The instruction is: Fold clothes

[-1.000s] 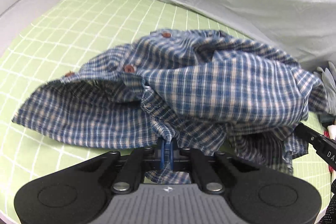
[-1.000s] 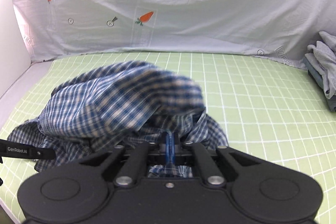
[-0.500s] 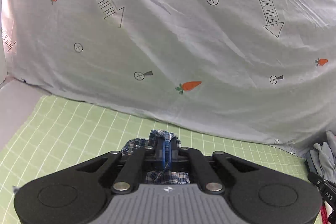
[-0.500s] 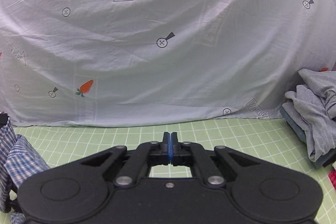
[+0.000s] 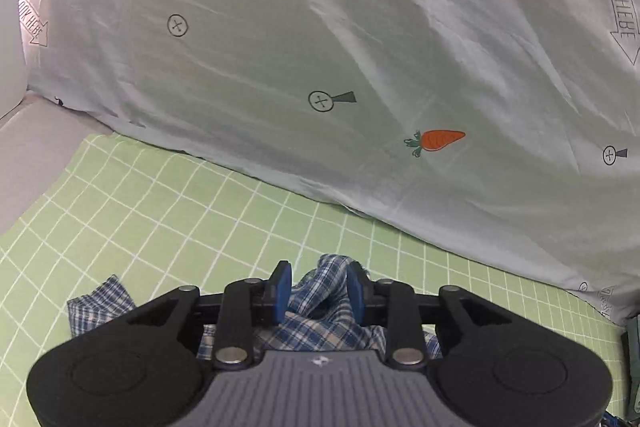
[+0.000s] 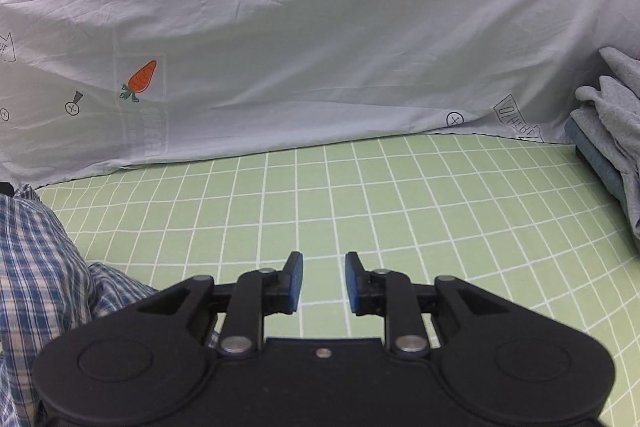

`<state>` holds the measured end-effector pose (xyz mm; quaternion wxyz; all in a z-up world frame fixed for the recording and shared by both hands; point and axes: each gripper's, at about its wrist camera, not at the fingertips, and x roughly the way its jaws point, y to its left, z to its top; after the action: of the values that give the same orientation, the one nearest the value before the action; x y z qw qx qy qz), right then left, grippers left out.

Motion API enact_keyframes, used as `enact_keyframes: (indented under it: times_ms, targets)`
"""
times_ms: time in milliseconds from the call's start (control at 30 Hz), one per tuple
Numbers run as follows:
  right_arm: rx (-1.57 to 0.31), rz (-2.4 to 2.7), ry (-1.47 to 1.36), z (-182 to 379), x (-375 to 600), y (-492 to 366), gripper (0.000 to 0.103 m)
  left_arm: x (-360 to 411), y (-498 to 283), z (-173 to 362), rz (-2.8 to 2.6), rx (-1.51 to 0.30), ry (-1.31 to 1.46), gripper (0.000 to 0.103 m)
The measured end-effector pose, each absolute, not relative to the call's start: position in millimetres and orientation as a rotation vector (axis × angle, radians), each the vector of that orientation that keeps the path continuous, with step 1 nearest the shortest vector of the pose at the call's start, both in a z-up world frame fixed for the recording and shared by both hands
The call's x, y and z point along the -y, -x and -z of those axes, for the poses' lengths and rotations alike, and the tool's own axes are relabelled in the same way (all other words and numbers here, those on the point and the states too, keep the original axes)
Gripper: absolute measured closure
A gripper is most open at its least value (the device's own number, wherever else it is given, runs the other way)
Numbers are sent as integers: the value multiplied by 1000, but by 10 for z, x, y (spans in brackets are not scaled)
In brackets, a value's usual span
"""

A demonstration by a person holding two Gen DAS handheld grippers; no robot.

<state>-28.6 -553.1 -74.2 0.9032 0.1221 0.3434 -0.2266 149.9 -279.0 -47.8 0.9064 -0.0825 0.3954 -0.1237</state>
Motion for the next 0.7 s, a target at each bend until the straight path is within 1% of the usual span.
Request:
enact_keyframes:
  times_ms: [67, 133, 267, 333, 367, 433, 500, 567, 633, 700]
  targets:
    - [-693, 463, -253, 669, 5456, 346, 74, 2606, -1372, 444, 237, -809, 188, 59]
    - [-676, 458, -253, 595, 5381, 406, 66, 2439, -1234, 407, 219, -803, 197, 57]
    - [-643, 447, -254, 447, 5231, 526, 56, 2202, -926, 387, 193, -818, 212, 52]
    - [-626, 441, -255, 373, 5157, 586, 44, 2124, -766, 431, 192, -844, 226, 51]
    - [-618, 439, -255, 336, 5119, 616, 41, 2090, -671, 464, 192, -859, 229, 50]
    - [-601, 432, -256, 264, 5043, 677, 30, 2063, -506, 552, 188, -894, 227, 49]
    - [-595, 395, -258, 213, 4943, 750, 26, 2052, -355, 651, 180, -936, 232, 45]
    - [-592, 361, -249, 169, 4856, 791, 26, 2044, -217, 756, 172, -975, 235, 45]
    - [-592, 315, -231, 150, 4736, 791, 21, 2053, -102, 857, 170, -1012, 223, 43]
    - [-609, 280, -212, 153, 4636, 767, 21, 2063, -23, 944, 162, -1046, 208, 38]
